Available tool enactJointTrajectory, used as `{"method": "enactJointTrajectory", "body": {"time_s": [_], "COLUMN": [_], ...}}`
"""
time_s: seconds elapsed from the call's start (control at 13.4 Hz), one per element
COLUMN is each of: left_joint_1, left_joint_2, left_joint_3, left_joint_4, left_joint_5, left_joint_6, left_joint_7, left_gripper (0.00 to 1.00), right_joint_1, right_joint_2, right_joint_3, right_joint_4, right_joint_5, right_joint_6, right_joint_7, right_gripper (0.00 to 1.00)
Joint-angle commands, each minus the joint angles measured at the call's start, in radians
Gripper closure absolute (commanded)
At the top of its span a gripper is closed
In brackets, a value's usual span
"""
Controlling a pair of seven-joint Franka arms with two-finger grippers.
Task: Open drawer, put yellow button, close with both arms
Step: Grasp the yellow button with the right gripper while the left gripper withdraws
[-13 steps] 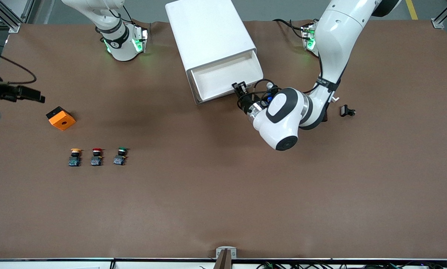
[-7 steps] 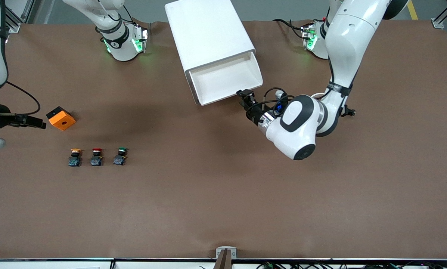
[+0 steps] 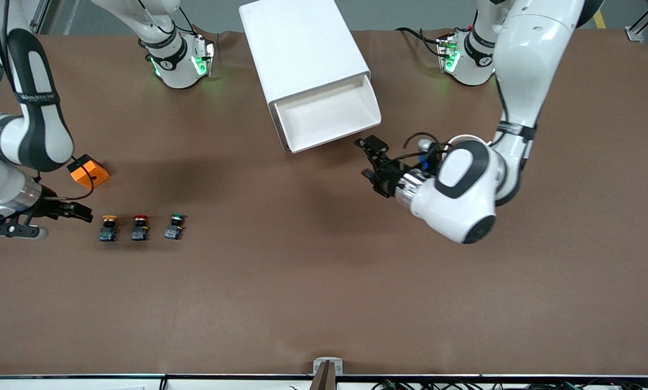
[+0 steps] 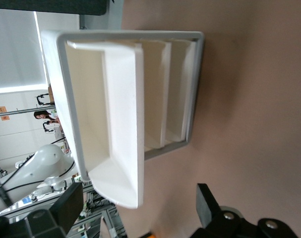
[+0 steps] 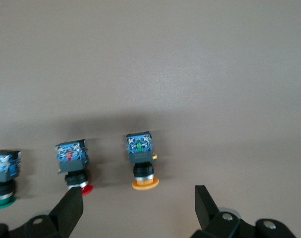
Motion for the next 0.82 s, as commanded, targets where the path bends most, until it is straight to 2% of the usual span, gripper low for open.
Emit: {"method": "enactJointTrajectory", "body": {"time_s": [0.0, 0.22, 0.37, 0.6, 0.75], "left_joint_1": [0.084, 0.097, 0.112, 0.121, 0.124], "left_joint_2": [-0.026, -0.075, -0.095, -0.145, -0.191], "left_joint_3": [-0.004, 0.005, 0.005, -0.012, 0.005], "left_joint_4": [0.029, 0.048, 0.048, 0.046, 0.039], "left_joint_5": [0.025, 0.235, 0.295, 0.477, 0.501], "left_joint_6": [-0.067, -0.026, -0.021, -0.024, -0.024], "left_joint_7": [0.111, 0.356, 0.425, 0.580, 0.627], "left_gripper": [0.00, 0.00, 0.00, 0.00, 0.00], "right_joint_1": [0.007, 0.014, 0.011, 0.000, 0.001], "right_joint_2": [0.057, 0.145, 0.180, 0.240, 0.246], "right_joint_3": [0.011, 0.011, 0.011, 0.011, 0.011], "right_joint_4": [-0.002, 0.003, 0.005, 0.002, 0.002], "right_joint_5": [-0.015, -0.015, -0.015, -0.015, -0.014], "right_joint_6": [0.088, 0.212, 0.234, 0.301, 0.294], "right_joint_7": [-0.003, -0.003, -0.003, -0.005, -0.002], "right_gripper": [0.00, 0.00, 0.00, 0.00, 0.00]}}
